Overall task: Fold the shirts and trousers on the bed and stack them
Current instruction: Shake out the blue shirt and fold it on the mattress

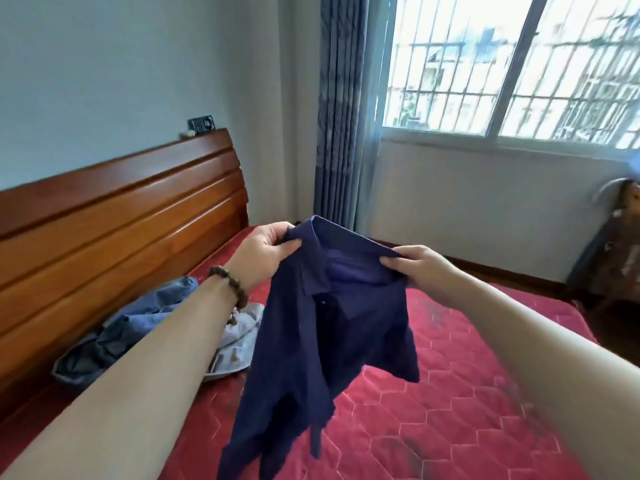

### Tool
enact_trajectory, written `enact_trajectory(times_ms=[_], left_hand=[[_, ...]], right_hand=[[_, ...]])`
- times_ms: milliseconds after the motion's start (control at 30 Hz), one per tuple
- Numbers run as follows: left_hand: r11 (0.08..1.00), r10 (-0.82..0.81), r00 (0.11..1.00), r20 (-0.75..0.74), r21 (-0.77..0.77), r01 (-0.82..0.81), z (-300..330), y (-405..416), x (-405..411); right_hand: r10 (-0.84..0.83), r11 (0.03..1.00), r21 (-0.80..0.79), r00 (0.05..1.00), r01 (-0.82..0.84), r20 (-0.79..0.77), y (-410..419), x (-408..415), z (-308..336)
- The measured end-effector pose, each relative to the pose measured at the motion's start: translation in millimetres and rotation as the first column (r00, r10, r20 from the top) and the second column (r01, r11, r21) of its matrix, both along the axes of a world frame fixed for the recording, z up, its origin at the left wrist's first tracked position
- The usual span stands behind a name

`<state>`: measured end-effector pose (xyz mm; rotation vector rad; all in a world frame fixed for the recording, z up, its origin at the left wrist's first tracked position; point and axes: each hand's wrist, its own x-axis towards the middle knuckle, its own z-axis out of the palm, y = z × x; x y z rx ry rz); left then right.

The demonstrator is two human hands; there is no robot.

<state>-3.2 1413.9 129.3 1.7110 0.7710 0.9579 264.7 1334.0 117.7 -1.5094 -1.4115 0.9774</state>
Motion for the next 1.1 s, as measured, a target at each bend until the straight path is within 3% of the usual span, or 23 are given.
enact_trajectory(times_ms=[100, 200, 267, 333, 400, 467, 533, 633, 700, 800, 967, 1033, 1100], left_hand=[[0.986, 0.023, 0.999, 0.033, 0.165, -0.029, 37, -2, 15], [0.953, 0.081, 0.995, 0.059, 0.287, -0.095, 67, -6, 31], [0.942, 0.088, 0.994, 0.069, 0.317, -0.105, 84, -7, 38], [0.941, 0.054, 0.997, 0.048, 0.333, -0.067, 96, -9, 45], [0.951, -0.021, 0.999, 0.034, 0.308, 0.009, 104, -12, 51], [0.965, -0.105, 0.993, 0.055, 0.249, 0.088, 108, -13, 55], [0.967, -0.149, 0.988, 0.041, 0.216, 0.137, 110, -12, 59], [0.958, -0.182, 0.982, -0.046, 0.216, 0.188, 110, -12, 67], [0.950, -0.146, 0.983, -0.109, 0.263, 0.170, 108, -14, 74], [0.935, -0.059, 0.988, -0.145, 0.339, 0.105, 103, -15, 88], [0.948, 0.008, 0.991, -0.135, 0.317, 0.036, 96, -20, 106], [0.969, -0.043, 0.992, -0.121, 0.237, 0.071, 94, -24, 112], [0.986, -0.107, 0.991, -0.084, 0.115, 0.117, 90, -29, 119]], right_hand=[[-0.030, 0.999, 0.015, 0.995, 0.032, -0.096, -16, 7, 48], [0.239, 0.970, -0.001, 0.953, -0.244, -0.184, -45, 21, 87], [0.373, 0.926, -0.019, 0.920, -0.378, -0.121, -65, 32, 105], [0.263, 0.965, -0.022, 0.960, -0.262, 0.096, -79, 41, 117], [0.035, 0.996, 0.074, 0.980, -0.051, 0.195, -86, 53, 125], [-0.121, 0.985, 0.140, 0.986, 0.105, 0.113, -92, 63, 129], [-0.169, 0.968, 0.185, 0.986, 0.168, -0.007, -99, 68, 128], [-0.266, 0.916, 0.306, 0.964, 0.259, -0.019, -105, 68, 125], [-0.387, 0.857, 0.402, 0.918, 0.323, 0.087, -109, 69, 126], [-0.501, 0.819, 0.500, 0.777, 0.282, 0.381, -115, 77, 133], [-0.527, 0.835, 0.508, 0.579, 0.214, 0.622, -126, 97, 142], [-0.524, 0.838, 0.488, 0.610, 0.244, 0.595, -129, 106, 139], [-0.489, 0.845, 0.433, 0.780, 0.313, 0.390, -133, 110, 134]])
